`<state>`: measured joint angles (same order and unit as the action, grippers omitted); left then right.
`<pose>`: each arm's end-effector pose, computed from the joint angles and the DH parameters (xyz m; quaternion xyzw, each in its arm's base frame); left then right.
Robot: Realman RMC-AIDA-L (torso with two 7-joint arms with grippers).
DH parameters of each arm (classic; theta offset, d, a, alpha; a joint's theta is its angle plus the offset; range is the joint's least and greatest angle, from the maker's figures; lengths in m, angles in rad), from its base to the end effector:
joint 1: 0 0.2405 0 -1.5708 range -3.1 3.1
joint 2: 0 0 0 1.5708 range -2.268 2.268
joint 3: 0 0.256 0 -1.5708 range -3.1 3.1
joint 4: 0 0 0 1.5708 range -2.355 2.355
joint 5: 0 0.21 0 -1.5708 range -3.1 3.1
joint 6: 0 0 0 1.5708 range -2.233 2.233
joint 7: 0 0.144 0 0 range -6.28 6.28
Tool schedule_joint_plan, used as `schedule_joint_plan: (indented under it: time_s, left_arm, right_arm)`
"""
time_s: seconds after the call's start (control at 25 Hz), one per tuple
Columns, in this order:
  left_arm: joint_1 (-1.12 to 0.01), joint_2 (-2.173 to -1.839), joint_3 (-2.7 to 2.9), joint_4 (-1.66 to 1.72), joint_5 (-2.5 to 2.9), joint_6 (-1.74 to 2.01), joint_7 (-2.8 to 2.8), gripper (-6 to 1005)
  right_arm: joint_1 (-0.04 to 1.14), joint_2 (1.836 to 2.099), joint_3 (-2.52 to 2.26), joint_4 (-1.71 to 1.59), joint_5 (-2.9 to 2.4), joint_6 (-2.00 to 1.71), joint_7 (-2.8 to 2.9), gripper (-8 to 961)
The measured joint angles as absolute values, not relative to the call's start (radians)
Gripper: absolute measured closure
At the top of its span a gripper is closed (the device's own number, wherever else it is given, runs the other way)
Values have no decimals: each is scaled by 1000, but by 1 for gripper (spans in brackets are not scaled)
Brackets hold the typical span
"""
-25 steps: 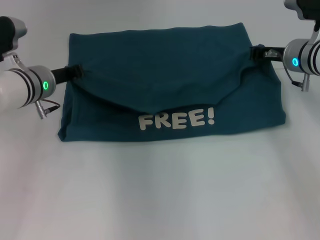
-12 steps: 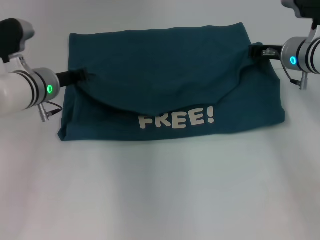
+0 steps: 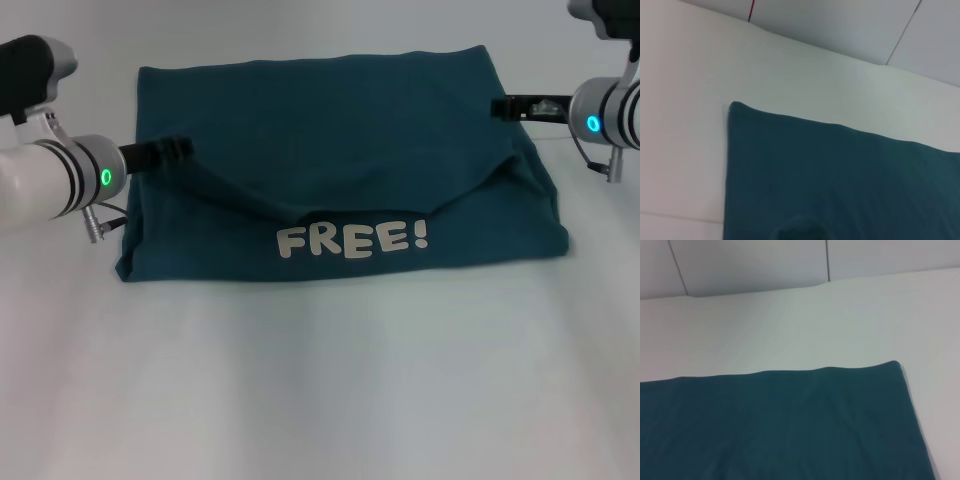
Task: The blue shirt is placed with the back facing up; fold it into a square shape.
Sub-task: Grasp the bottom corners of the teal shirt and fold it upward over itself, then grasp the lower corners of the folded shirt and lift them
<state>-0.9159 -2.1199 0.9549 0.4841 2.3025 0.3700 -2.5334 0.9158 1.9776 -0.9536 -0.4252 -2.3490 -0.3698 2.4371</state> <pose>-0.2119 0.4861 -0.0238 -0.7189 -0.5170 -0.1757 0.4301 0.2476 0.5032 0.0392 -0.7293 0.4610 0.1145 0.4925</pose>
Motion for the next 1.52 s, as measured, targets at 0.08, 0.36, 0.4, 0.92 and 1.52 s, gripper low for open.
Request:
schedule_joint_plan:
  time_s: [0.08,0.36,0.4,0.92,1.52]
  left_arm:
    - [-910,-2121,946,486,2300,375,-2539,663]
    - [-817,-2134,932,610,2298,452,-2616,551]
    - [-785,-2141,931,654,2298,476,-2635,549]
    - [-593,-2148,842,827,2181,846,-2676,538]
    - [-618,-2110,803,715,2151,868,-2333,497]
  right_arm:
    - [911,1973,-946,-425,-2346,-382,2438,641]
    - [864,1955,-842,-486,-2340,-575,2440,299]
    - [846,1956,-818,-512,-2340,-621,2440,283]
    - [575,1961,-721,-687,-2051,-1086,2343,235]
    - [509,1956,-637,-674,-1981,-1188,2244,235]
